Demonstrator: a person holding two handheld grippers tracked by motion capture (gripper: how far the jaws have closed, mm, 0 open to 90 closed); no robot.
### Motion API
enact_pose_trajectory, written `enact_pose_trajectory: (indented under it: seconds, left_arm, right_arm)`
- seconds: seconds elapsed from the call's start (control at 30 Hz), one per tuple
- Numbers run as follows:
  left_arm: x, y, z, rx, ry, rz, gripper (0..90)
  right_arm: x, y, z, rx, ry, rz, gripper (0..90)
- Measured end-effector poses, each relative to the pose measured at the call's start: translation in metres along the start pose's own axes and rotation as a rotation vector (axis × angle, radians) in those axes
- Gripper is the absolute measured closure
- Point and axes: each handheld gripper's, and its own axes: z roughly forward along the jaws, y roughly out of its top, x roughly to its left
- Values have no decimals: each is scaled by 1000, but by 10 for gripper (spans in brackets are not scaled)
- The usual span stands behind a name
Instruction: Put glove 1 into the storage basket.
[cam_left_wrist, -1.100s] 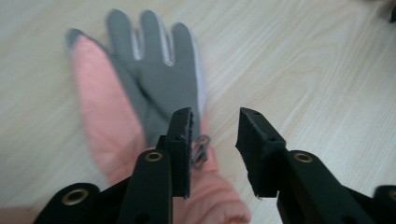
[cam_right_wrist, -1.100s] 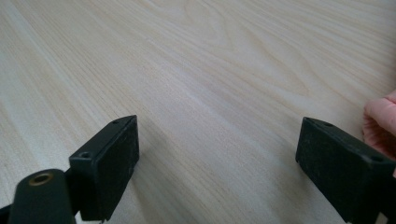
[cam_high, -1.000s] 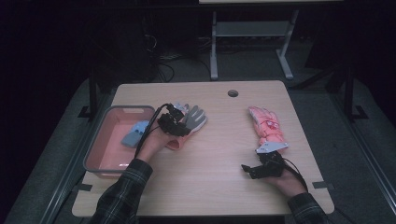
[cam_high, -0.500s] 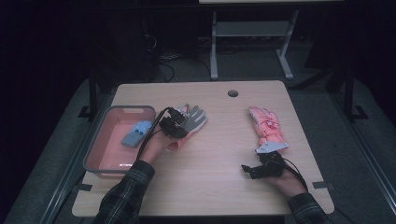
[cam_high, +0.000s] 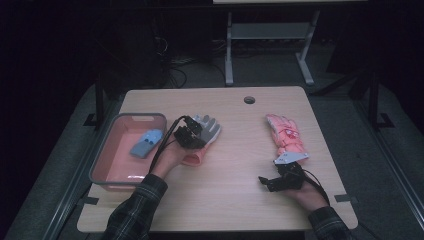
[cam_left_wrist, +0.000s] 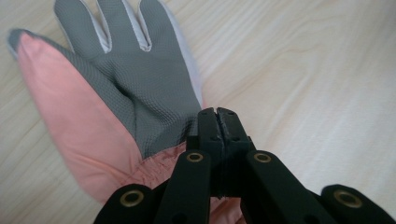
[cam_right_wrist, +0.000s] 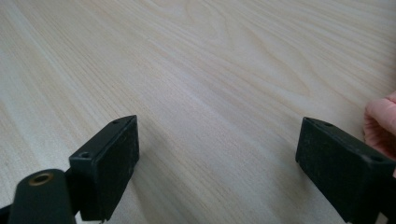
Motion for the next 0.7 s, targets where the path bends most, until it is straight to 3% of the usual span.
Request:
enact_pose_trajectory:
  seconds: [0.2,0.27,0.37,0.47,0.57,0.63,0.7]
  left_arm:
    - [-27,6,7,-18,-92,53,897]
    - [-43,9,10,-28,-127,72,896]
    - [-54,13,12,-24,-158,105,895]
    - [-61,15,12,-54,-201,116,859]
    - [-57,18,5,-90,-181,112,816]
    - [-49,16,1,-96,-115,109,880]
    - [-37,11,0,-90,-56,53,894]
  right_arm:
    - [0,0,0,-1,0,-1,128]
    - [0,0,0,0,0,0,128]
    - [0,0,0,0,0,1,128]
    - [0,0,0,-1,0,1,129]
    - [0,0,0,-2,0,1,129]
    - [0,0,0,0,0,1,128]
    - [0,0,0,1,0,0,129]
